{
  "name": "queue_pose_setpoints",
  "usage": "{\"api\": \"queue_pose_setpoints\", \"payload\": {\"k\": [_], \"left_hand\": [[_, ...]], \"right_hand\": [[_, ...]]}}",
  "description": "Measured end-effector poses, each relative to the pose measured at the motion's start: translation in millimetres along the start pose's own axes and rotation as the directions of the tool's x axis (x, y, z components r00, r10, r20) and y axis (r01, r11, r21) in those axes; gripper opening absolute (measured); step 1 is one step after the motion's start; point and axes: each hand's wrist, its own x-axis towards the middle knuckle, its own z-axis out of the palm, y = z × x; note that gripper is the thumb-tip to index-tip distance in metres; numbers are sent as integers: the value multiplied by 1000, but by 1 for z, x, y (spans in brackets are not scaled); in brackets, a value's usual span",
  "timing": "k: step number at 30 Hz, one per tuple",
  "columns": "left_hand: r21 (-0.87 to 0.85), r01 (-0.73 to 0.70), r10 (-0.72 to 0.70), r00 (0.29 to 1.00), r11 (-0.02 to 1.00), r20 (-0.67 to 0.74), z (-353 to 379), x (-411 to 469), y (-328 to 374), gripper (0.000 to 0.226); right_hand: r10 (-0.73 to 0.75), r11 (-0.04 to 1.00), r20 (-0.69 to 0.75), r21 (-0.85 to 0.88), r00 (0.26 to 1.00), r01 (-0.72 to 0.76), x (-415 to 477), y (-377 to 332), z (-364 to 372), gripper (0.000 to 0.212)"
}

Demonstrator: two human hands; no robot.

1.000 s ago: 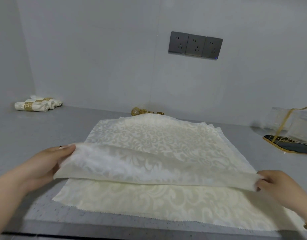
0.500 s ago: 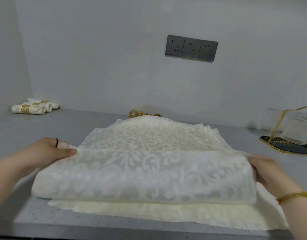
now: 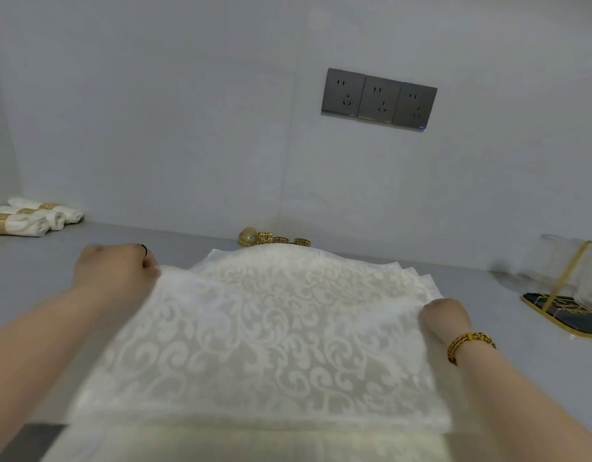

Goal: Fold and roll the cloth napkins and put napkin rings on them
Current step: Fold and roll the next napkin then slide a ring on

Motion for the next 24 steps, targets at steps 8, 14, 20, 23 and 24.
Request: {"api": "queue_pose_setpoints", "payload": {"k": [8,14,20,23,24], "left_hand": [[-475,-267,353,930,839,101,16,-27,21,44],[-328,-695,741,670,640,28,24,-109,19,42],[-246,-705,734,678,665,42,19,-124,34,35],[-206,-683,704,708,701,47,18,-130,37,35],[-209,-671,695,716,711,66,16,-133,36,35]], "right_hand": [[-226,973,-87,35,970,230,9,-3,22,42],[-694,678,379,59,612,732,-90,-7,18,72],[-850,296,361,-275,384,915,-120,18,43,34],[-838,324,359,-281,412,904,-121,20,45,34],[-840,334,340,-291,423,897,-123,20,43,34]]}}
